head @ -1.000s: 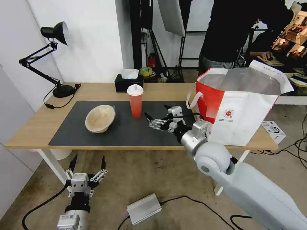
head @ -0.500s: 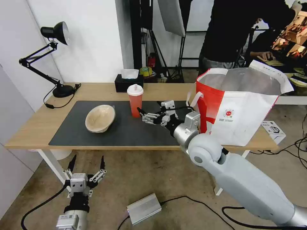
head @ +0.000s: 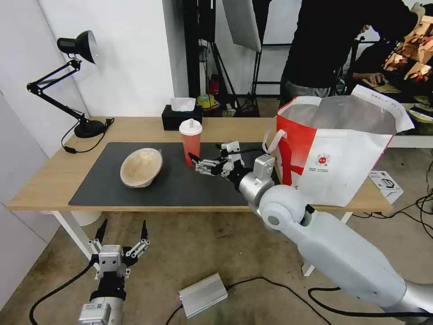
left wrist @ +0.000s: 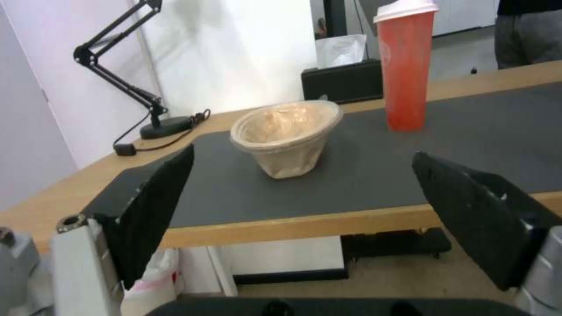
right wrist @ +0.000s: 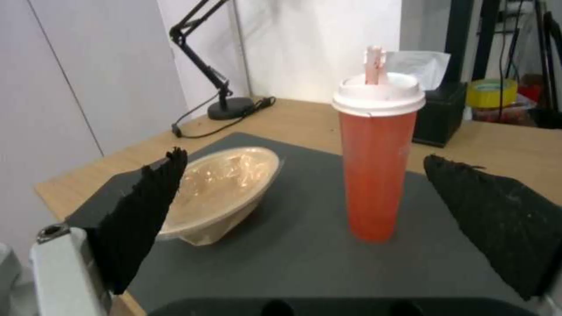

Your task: Pick up the trash from the table and place it into the takeout bag.

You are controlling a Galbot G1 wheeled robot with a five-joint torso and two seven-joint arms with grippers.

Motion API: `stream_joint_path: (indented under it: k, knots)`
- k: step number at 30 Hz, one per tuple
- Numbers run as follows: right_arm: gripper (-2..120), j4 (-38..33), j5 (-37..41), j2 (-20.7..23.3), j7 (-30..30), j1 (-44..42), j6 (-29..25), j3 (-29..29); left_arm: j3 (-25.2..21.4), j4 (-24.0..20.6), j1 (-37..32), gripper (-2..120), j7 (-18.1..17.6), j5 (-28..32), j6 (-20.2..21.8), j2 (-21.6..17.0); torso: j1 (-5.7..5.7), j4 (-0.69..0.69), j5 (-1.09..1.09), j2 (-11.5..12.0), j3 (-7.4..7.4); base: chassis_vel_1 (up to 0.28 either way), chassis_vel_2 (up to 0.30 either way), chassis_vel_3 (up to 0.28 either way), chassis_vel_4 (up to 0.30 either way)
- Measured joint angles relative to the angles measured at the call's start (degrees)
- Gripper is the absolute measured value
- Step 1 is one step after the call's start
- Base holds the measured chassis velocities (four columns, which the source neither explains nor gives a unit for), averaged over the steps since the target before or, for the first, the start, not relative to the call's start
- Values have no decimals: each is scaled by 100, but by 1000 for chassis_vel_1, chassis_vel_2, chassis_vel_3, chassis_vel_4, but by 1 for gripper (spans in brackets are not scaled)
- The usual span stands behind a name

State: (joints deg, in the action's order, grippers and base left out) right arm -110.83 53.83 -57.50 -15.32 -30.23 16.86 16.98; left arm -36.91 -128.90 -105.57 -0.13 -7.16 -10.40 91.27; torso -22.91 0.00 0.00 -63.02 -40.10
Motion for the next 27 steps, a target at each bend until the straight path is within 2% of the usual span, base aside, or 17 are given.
stream_joint_path:
  k: [27]
  knots:
    - [100,512,-170,-143,222,283,-116,371,-8,27,6,100,-7,24,-24,-1,0,0,0,-1,0,0,0,0,0]
